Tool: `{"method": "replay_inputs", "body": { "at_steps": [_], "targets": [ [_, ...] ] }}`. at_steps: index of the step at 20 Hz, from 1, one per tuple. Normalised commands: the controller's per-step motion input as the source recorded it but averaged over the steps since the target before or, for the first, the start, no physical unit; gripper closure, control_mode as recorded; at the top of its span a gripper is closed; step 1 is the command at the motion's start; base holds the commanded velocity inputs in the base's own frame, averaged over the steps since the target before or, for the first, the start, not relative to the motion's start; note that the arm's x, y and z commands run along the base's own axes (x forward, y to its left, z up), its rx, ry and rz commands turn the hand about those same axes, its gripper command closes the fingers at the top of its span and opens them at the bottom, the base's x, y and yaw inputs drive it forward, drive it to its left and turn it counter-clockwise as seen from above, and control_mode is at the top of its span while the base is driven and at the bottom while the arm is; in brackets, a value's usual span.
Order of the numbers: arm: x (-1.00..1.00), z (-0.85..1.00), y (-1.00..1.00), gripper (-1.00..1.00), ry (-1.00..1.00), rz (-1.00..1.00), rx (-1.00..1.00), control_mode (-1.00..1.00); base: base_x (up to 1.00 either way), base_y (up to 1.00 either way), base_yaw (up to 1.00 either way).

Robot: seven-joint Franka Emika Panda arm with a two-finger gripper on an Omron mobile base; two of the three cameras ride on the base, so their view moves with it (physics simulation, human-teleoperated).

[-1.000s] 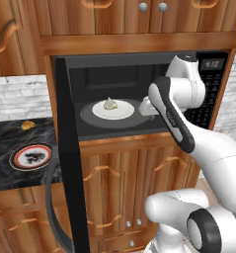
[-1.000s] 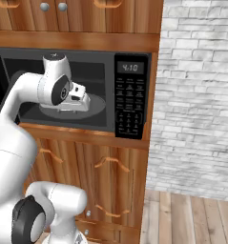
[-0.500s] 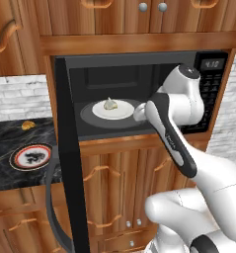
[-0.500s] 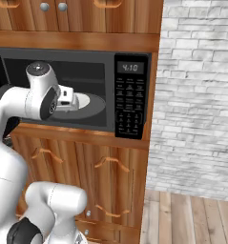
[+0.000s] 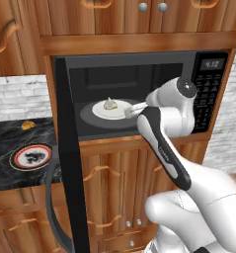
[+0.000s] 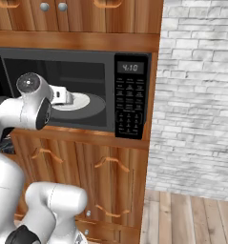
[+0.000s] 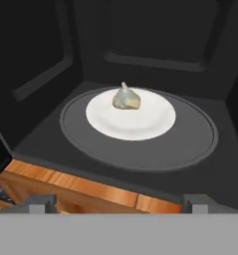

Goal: Pick the garlic from the microwave and place it on plate located on the counter.

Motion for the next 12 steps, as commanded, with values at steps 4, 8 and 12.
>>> {"method": "replay_inputs", "body": {
  "at_steps": [4, 8, 12],
  "targets": [
    [0.64, 0.00, 0.21, -1.00, -0.09, 0.06, 0.06, -1.00, 0.00, 0.00, 0.00],
    [0.84, 0.00, 0.30, -1.00, 0.01, 0.08, 0.01, -1.00, 0.00, 0.00, 0.00],
    [0.77, -0.02, 0.25, -1.00, 0.04, 0.03, 0.00, -1.00, 0.00, 0.00, 0.00]
  ]
}}
